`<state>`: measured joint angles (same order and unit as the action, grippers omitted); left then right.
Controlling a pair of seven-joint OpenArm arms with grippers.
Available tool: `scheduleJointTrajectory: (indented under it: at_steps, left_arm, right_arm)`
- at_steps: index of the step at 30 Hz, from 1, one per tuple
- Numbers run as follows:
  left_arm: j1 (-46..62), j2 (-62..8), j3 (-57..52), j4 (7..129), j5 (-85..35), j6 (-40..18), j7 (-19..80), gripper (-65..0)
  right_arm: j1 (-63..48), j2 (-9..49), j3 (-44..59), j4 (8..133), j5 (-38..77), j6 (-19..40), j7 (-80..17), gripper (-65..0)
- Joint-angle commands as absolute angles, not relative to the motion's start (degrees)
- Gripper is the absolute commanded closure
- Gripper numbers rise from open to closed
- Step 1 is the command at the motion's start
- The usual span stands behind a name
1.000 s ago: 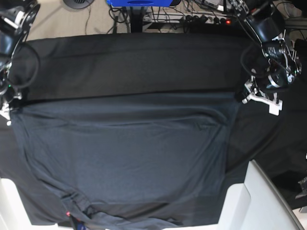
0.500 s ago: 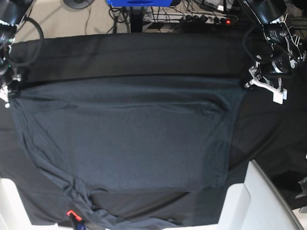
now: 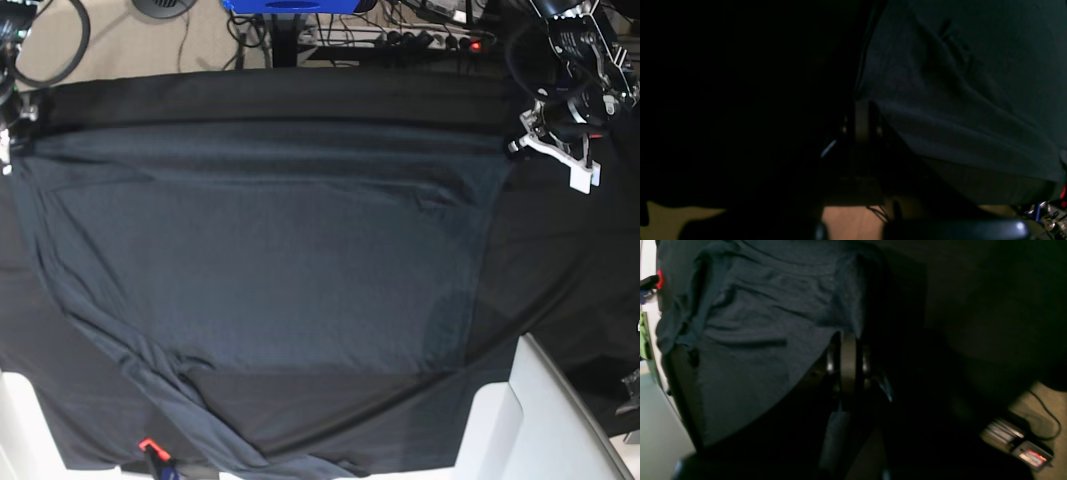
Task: Fold the T-shirt properly
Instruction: 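Pull the folded layer with both grippers back toward the collar side, then hold the shirt edge with both grippers at the collar side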
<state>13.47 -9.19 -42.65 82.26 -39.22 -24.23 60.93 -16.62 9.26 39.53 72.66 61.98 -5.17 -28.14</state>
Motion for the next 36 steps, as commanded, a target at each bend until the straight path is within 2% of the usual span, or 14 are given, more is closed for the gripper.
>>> scheduleJointTrajectory:
  at_steps: [1, 21, 36]
  left_arm:
    - [14.1, -10.2, -43.0, 83.8, -39.7, -24.5, 60.2, 0.0]
    - [21.1, -8.3, -43.2, 86.7, -39.7, -24.5, 59.7, 0.0]
    - [21.1, -7.9, -43.4, 86.8, -39.5, -24.5, 59.7, 0.0]
  right_arm:
    - [-16.8, 10.5, 40.1, 73.9, 62.5, -4.7, -26.3, -0.2]
    - [-21.1, 10.3, 40.2, 74.2, 62.5, -4.7, -26.3, -0.2]
    - [-21.9, 10.4, 40.1, 74.0, 62.4, -4.7, -26.3, -0.2]
